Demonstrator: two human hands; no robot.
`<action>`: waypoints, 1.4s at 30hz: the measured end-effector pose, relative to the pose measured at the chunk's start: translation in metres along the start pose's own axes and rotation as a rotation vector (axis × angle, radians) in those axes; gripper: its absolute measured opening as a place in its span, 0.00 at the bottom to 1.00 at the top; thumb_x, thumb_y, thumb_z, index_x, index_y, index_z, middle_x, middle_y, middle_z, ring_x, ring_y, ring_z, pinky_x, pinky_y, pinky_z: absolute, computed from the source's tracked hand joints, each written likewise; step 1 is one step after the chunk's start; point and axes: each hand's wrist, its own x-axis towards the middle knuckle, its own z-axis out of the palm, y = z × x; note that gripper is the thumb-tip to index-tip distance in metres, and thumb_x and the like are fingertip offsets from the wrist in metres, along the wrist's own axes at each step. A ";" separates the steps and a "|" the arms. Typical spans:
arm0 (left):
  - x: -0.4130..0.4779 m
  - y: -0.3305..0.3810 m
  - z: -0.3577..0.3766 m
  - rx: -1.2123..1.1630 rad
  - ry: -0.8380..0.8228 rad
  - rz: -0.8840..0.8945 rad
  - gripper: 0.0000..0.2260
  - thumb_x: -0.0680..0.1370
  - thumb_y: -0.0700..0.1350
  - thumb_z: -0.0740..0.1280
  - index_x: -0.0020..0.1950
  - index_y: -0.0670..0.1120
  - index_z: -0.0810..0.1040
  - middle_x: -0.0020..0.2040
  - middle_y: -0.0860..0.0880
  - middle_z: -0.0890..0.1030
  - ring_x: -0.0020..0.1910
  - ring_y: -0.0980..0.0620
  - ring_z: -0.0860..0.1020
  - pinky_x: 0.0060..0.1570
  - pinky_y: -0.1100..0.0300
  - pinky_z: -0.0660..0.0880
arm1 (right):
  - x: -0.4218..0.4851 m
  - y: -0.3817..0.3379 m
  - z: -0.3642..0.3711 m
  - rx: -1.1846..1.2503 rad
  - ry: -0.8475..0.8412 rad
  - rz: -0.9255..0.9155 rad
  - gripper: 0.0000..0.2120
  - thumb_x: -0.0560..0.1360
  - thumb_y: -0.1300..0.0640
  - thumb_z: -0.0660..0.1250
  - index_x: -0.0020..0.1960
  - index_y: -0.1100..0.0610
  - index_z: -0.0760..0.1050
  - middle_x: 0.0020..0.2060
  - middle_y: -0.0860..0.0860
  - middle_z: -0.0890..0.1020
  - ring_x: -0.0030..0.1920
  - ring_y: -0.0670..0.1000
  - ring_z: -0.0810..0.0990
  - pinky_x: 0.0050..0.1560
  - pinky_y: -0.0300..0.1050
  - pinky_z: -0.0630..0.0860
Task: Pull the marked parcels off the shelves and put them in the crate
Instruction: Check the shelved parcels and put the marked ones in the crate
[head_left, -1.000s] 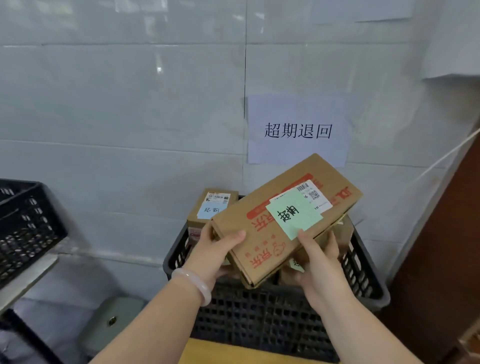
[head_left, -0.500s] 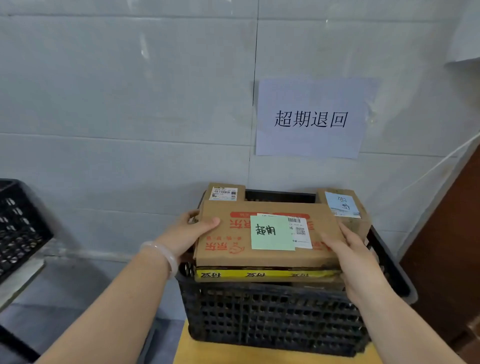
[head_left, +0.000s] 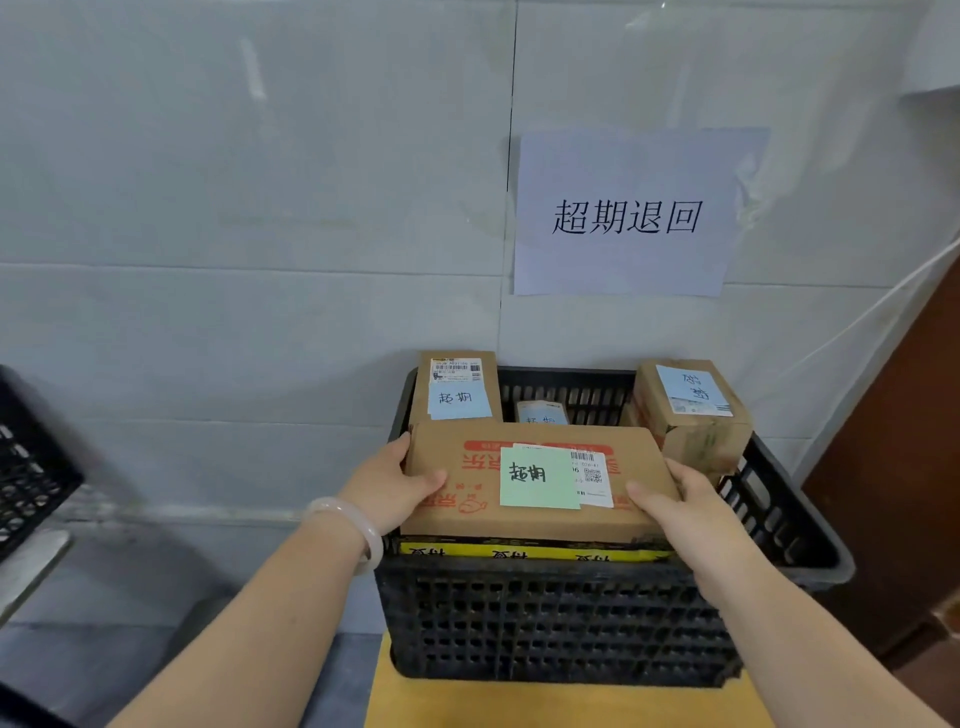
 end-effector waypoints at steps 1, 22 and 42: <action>0.000 0.000 0.001 0.055 0.026 0.008 0.29 0.79 0.51 0.67 0.77 0.54 0.60 0.67 0.54 0.75 0.65 0.51 0.74 0.64 0.56 0.69 | 0.001 -0.001 0.002 -0.038 -0.004 -0.001 0.33 0.74 0.48 0.71 0.75 0.48 0.61 0.59 0.47 0.75 0.55 0.49 0.74 0.51 0.46 0.69; 0.008 0.005 0.014 0.812 -0.091 0.193 0.37 0.73 0.72 0.59 0.78 0.62 0.50 0.81 0.54 0.43 0.79 0.50 0.40 0.77 0.45 0.46 | 0.008 -0.019 0.010 -0.566 -0.285 -0.063 0.54 0.63 0.38 0.77 0.79 0.41 0.47 0.75 0.51 0.61 0.71 0.54 0.66 0.67 0.53 0.67; -0.051 0.001 0.023 0.831 0.257 0.171 0.38 0.71 0.75 0.55 0.78 0.66 0.46 0.81 0.55 0.47 0.79 0.50 0.45 0.76 0.42 0.45 | -0.030 -0.039 0.029 -0.866 -0.302 -0.721 0.51 0.65 0.24 0.62 0.77 0.38 0.38 0.79 0.43 0.46 0.78 0.47 0.42 0.75 0.55 0.46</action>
